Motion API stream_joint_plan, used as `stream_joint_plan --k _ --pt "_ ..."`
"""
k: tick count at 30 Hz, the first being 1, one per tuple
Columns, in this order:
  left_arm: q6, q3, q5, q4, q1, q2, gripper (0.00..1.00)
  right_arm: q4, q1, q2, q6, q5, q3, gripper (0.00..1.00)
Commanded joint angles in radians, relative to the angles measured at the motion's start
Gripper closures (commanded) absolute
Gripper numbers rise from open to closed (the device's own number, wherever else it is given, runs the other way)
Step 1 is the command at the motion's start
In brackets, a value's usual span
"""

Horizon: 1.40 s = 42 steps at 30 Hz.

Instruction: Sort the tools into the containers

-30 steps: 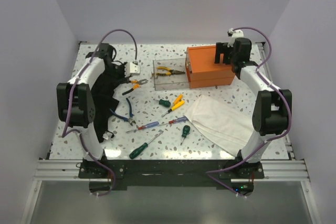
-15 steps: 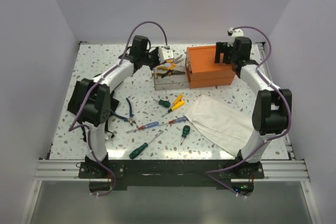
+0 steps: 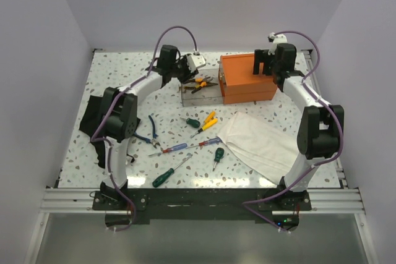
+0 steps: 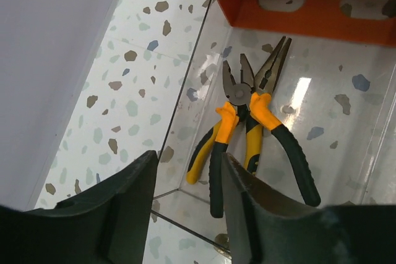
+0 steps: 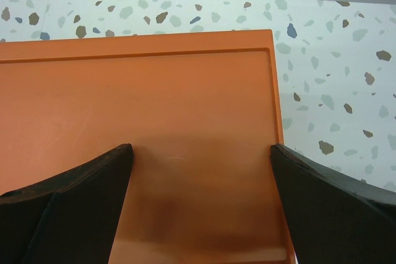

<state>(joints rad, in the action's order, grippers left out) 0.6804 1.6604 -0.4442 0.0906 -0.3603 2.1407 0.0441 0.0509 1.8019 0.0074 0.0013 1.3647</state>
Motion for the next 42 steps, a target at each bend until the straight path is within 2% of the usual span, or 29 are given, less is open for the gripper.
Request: stream_joint_plan --k 1,4,6,7,8,11,15,18,22,28,31,34,35,37,42 --pt "-0.103 0.044 0.040 -0.011 0.001 -0.128 0.46 0.238 -0.036 0.065 0.032 0.042 -0.052 0.02" --pt "-0.226 0.081 0.201 0.130 0.006 -0.201 0.43 0.231 -0.034 0.065 0.034 0.037 -0.055 0.02" --pt "-0.325 0.064 0.274 0.289 0.020 -0.249 0.43 0.218 -0.034 0.062 0.036 0.039 -0.062 0.02" --pt "-0.355 0.009 0.313 0.338 0.027 -0.304 0.43 0.209 -0.034 0.060 0.034 0.039 -0.070 0.02" --pt "-0.379 -0.028 0.317 0.429 0.046 -0.333 0.43 0.206 -0.034 0.060 0.034 0.039 -0.072 0.02" --pt "-0.455 -0.193 0.312 0.555 0.072 -0.433 0.45 0.198 -0.036 0.065 0.042 0.034 -0.076 0.02" --pt "-0.516 -0.401 0.349 0.566 0.072 -0.539 0.45 0.200 -0.034 0.079 0.043 0.029 -0.064 0.02" --pt "-0.547 -0.531 0.381 0.531 0.070 -0.547 0.45 0.200 -0.034 0.093 0.043 0.028 -0.049 0.02" --pt "-0.542 -0.590 0.433 0.495 0.070 -0.525 0.44 0.200 -0.034 0.099 0.043 0.025 -0.042 0.02" --pt "-0.576 -0.558 0.441 0.497 0.072 -0.421 0.44 0.195 -0.034 0.086 0.040 0.026 -0.064 0.02" --pt "-0.573 -0.524 0.412 0.497 0.072 -0.369 0.51 0.188 -0.034 0.076 0.040 0.029 -0.072 0.02" --pt "-0.550 -0.463 0.354 0.521 0.070 -0.328 0.70 0.197 -0.036 0.070 0.036 0.029 -0.072 0.02" --pt "-0.538 -0.444 0.328 0.532 0.072 -0.323 0.84 0.198 -0.036 0.068 0.034 0.032 -0.070 0.02" --pt "-0.499 -0.383 0.245 0.557 0.073 -0.327 0.98 0.201 -0.034 0.066 0.029 0.034 -0.069 0.02" --pt "-0.415 -0.211 0.098 0.566 0.073 -0.357 1.00 0.200 -0.036 0.062 0.026 0.039 -0.076 0.02"
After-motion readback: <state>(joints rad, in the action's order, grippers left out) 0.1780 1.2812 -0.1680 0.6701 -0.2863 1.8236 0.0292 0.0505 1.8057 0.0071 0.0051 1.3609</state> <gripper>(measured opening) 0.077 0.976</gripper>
